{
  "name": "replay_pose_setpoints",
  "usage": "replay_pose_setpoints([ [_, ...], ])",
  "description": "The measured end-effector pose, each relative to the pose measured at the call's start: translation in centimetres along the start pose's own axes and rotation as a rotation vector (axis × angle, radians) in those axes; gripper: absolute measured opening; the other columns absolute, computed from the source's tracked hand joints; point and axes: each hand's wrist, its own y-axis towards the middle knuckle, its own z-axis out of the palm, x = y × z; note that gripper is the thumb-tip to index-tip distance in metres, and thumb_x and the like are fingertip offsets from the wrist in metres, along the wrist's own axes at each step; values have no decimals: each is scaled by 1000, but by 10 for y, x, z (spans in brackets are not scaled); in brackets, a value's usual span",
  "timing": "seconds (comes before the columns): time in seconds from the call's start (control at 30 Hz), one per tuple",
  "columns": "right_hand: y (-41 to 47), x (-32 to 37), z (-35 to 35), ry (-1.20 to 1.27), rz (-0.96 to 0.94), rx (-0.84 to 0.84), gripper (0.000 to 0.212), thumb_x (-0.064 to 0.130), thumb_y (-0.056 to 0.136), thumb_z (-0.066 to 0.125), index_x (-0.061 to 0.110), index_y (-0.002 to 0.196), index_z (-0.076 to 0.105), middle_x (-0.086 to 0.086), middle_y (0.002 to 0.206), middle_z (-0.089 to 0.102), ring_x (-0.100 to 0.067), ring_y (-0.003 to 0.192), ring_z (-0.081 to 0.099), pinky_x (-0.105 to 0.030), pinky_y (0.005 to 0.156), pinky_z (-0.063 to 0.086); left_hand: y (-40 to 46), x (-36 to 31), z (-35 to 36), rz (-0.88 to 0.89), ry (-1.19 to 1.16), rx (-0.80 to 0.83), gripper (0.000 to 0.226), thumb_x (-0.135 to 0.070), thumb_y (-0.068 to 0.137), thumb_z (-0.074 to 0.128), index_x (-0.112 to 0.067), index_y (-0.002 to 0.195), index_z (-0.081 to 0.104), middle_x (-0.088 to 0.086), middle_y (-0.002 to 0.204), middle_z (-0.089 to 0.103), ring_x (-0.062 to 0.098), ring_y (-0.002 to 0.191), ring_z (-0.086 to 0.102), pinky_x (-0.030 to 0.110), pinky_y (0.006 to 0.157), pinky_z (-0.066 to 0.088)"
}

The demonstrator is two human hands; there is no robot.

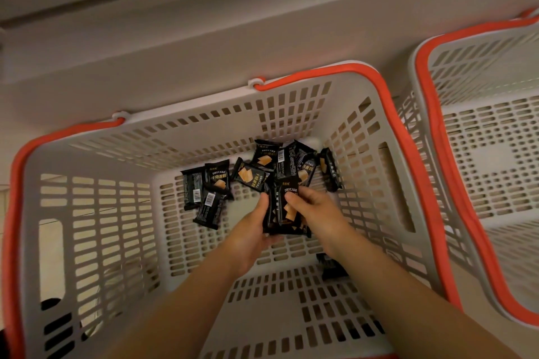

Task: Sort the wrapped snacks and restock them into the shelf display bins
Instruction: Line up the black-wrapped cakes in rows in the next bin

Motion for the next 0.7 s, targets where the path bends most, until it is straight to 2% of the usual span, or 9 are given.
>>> replay_pose_setpoints([
  [0.07,1,0,0,-29,36,27,13,30,94,51,27,94,64,3,94,67,-16,95,62,-32,92,48,-3,-5,3,24,181,-70,48,-58,91,30,-28,94,67,-11,80,73,2,75,65,21,66,45],
  [0.13,3,1,0,-35,126,41,17,39,95,47,27,93,60,3,101,65,-14,100,59,-30,94,45,-3,-11,1,80,428,-150,47,-54,92,35,-24,74,66,-13,62,66,-1,56,58,16,55,41],
  [0.2,6,1,-1,-24,211,28,20,39,95,46,25,91,59,1,98,63,-15,98,59,-28,86,47,3,-15,-5,243,639,-206,41,-42,94,45,-13,66,56,-4,61,55,5,52,49,16,52,37],
  [0.3,11,-1,-5,5,233,-51,15,33,96,47,23,94,58,-1,97,64,-22,104,60,-42,98,46,16,-27,-16,470,929,-338,13,-24,95,50,-15,91,59,-5,85,57,7,69,53,14,54,42],
  [0.37,14,-2,-10,-28,206,-130,17,32,97,47,19,95,58,2,87,62,-18,92,60,-38,98,44,30,-35,-27,574,1146,-387,24,-18,94,50,-12,117,55,3,115,54,18,100,54,25,78,47],
  [0.47,15,-3,-16,-58,194,-198,11,30,97,47,20,99,51,10,77,54,-3,71,51,-26,78,42,54,-44,-47,642,1518,-378,47,-14,91,53,-12,136,40,5,141,38,25,128,34,36,104,32],
  [0.57,15,-6,-18,-91,210,-197,17,31,97,46,18,107,51,11,80,55,-1,71,50,-24,68,40,73,-48,-62,563,1796,-344,62,-20,89,56,-15,143,26,2,151,23,21,139,19,36,110,20],
  [0.63,16,-7,-17,-87,206,-186,18,30,97,46,18,110,51,12,80,54,0,71,48,-23,69,40,81,-49,-66,534,1871,-338,64,-23,89,57,-15,143,24,3,149,26,20,139,19,34,110,19],
  [0.7,16,-5,-16,-42,208,-167,11,27,97,47,21,106,49,14,79,52,2,68,47,-15,59,38,84,-49,-66,532,1937,-357,60,-20,88,55,-14,141,26,4,145,32,21,136,23,34,108,22],
])
